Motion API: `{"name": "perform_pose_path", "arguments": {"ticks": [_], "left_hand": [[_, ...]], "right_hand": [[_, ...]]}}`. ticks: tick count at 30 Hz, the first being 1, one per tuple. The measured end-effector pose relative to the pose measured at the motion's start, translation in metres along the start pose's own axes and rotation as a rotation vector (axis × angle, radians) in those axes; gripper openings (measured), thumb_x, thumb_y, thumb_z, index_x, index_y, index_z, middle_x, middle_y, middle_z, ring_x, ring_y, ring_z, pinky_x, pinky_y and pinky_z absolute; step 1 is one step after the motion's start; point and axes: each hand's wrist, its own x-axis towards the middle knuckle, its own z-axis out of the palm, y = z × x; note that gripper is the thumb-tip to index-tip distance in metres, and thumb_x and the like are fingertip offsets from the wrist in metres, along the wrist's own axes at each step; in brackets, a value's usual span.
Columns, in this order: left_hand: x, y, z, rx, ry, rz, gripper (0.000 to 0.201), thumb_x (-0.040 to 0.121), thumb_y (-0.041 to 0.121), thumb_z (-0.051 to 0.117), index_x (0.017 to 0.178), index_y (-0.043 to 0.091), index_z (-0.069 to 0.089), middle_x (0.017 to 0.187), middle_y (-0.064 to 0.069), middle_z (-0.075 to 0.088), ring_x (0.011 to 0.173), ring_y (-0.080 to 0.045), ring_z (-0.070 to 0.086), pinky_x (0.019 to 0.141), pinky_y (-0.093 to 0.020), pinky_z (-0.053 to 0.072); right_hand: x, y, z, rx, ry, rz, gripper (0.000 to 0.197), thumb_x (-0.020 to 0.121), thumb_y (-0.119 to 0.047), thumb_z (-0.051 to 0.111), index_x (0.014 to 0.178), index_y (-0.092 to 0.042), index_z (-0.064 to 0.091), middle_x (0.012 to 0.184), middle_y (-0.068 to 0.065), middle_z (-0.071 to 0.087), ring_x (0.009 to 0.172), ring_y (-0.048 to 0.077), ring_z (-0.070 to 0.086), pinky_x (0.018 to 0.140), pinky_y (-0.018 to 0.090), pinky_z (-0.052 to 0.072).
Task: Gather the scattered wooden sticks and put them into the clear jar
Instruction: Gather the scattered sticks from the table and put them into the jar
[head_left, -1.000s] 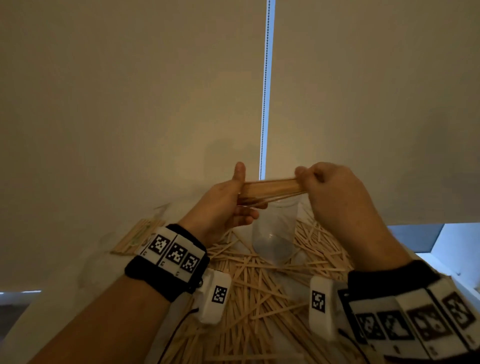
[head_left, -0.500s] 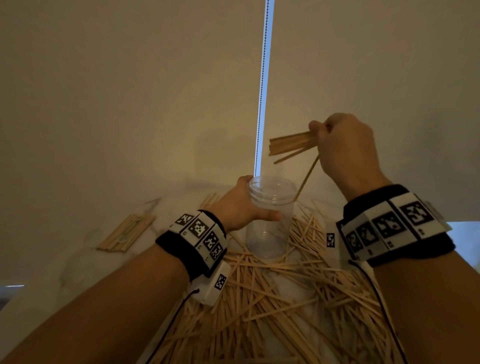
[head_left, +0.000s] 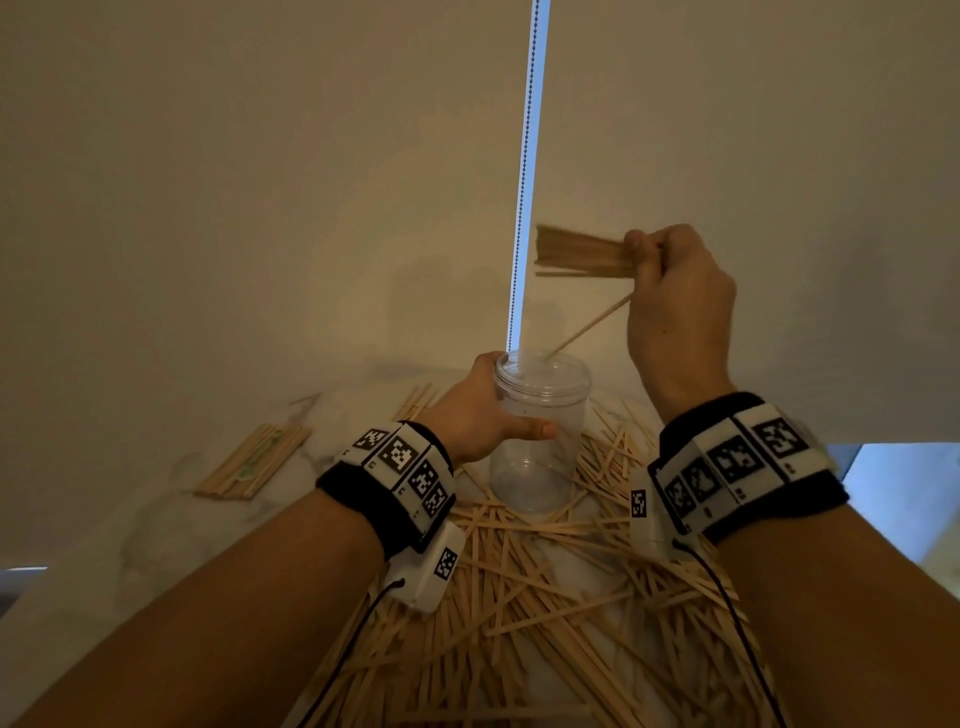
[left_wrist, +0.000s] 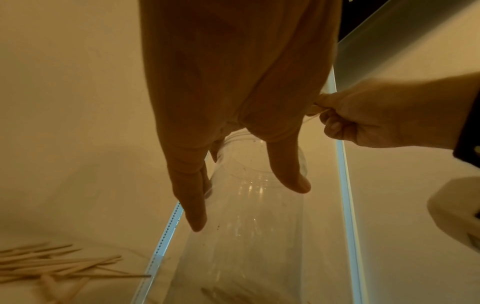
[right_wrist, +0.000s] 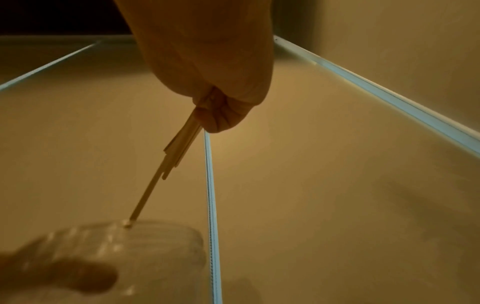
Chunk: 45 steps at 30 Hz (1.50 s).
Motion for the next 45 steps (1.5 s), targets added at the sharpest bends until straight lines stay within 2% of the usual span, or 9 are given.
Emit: {"name": "perform_pose_path", "arguments": {"ticks": [10, 19, 23, 26, 28, 32, 37, 41, 45], "left_hand": [[0.006, -0.007, 0.002, 0.01, 0.018, 0.002, 0.107, 0.065, 0.028, 0.094, 0.15, 0.022, 0.029, 0.135, 0.003, 0.058, 0.124, -0.018, 0.055, 0.108, -0.041, 0.045], [0.007, -0.007, 0.0, 0.041, 0.004, 0.006, 0.106, 0.068, 0.027, 0.093, 0.15, 0.02, 0.028, 0.133, -0.001, 0.06, 0.12, -0.02, 0.058, 0.106, -0.042, 0.047], [0.006, -0.008, 0.0, 0.034, 0.011, 0.01, 0.101, 0.072, 0.024, 0.091, 0.151, 0.02, 0.028, 0.133, 0.0, 0.059, 0.115, -0.016, 0.06, 0.083, -0.02, 0.051], [0.001, -0.007, 0.0, 0.038, 0.015, 0.026, 0.097, 0.075, 0.026, 0.089, 0.15, 0.021, 0.028, 0.124, 0.006, 0.059, 0.102, -0.008, 0.061, 0.06, -0.009, 0.047], [-0.004, -0.007, -0.004, 0.084, 0.011, 0.013, 0.096, 0.075, 0.031, 0.088, 0.15, 0.02, 0.028, 0.124, 0.004, 0.059, 0.1, -0.006, 0.06, 0.058, -0.009, 0.047], [-0.021, -0.005, -0.025, 0.351, -0.03, -0.11, 0.102, 0.073, 0.058, 0.081, 0.152, 0.013, 0.035, 0.143, -0.008, 0.054, 0.125, -0.024, 0.056, 0.099, -0.042, 0.052], [-0.072, -0.004, -0.062, 0.684, -0.165, -0.238, 0.058, 0.083, 0.064, 0.068, 0.105, 0.011, 0.072, 0.094, -0.001, 0.076, 0.089, -0.018, 0.073, 0.085, -0.035, 0.06], [-0.133, -0.015, -0.085, 0.983, -0.312, -0.397, 0.066, 0.083, 0.072, 0.059, 0.089, 0.007, 0.072, 0.075, 0.0, 0.077, 0.073, -0.02, 0.076, 0.072, -0.033, 0.063], [-0.188, -0.019, -0.089, 1.12, -0.495, -0.648, 0.083, 0.071, 0.086, 0.055, 0.086, 0.006, 0.072, 0.073, -0.001, 0.077, 0.063, -0.017, 0.075, 0.068, -0.028, 0.061]], "right_hand": [[-0.034, 0.017, -0.015, -0.345, -0.371, -0.223, 0.028, 0.098, -0.04, 0.057, 0.086, -0.017, 0.065, 0.057, -0.011, 0.051, 0.055, 0.011, 0.05, 0.05, 0.027, 0.033], [0.002, -0.012, 0.039, -0.727, -0.845, -0.194, 0.034, 0.088, -0.042, 0.068, 0.103, -0.011, 0.064, 0.097, 0.005, 0.068, 0.085, 0.022, 0.061, 0.068, 0.031, 0.045], [-0.001, -0.019, 0.054, -0.68, -1.039, -0.161, 0.054, 0.101, -0.055, 0.039, 0.118, -0.011, 0.065, 0.116, 0.01, 0.066, 0.097, 0.023, 0.059, 0.082, 0.032, 0.044], [-0.008, -0.026, 0.039, -0.658, -0.963, -0.183, 0.048, 0.103, -0.05, 0.039, 0.123, -0.015, 0.065, 0.127, 0.009, 0.063, 0.111, 0.028, 0.058, 0.089, 0.035, 0.044], [-0.014, -0.033, 0.021, -0.584, -0.831, -0.184, 0.042, 0.102, -0.046, 0.046, 0.115, -0.013, 0.069, 0.12, 0.011, 0.067, 0.107, 0.029, 0.06, 0.084, 0.033, 0.044], [-0.034, -0.049, -0.015, -0.477, -0.762, -0.123, 0.041, 0.1, -0.045, 0.05, 0.102, -0.01, 0.072, 0.1, 0.009, 0.067, 0.093, 0.026, 0.059, 0.077, 0.03, 0.041], [-0.081, -0.046, -0.041, -0.575, -1.119, -0.037, 0.048, 0.097, -0.053, 0.051, 0.095, -0.01, 0.072, 0.088, 0.004, 0.073, 0.08, 0.022, 0.066, 0.067, 0.029, 0.044], [-0.121, -0.034, -0.054, -0.728, -1.432, 0.092, 0.056, 0.083, -0.072, 0.056, 0.069, -0.018, 0.061, 0.067, 0.003, 0.074, 0.055, 0.019, 0.063, 0.075, 0.035, 0.058], [-0.144, -0.038, -0.065, -1.1, -1.621, -0.002, 0.082, 0.061, -0.095, 0.047, 0.055, -0.015, 0.062, 0.054, -0.002, 0.065, 0.056, 0.016, 0.059, 0.074, 0.03, 0.05]]}}
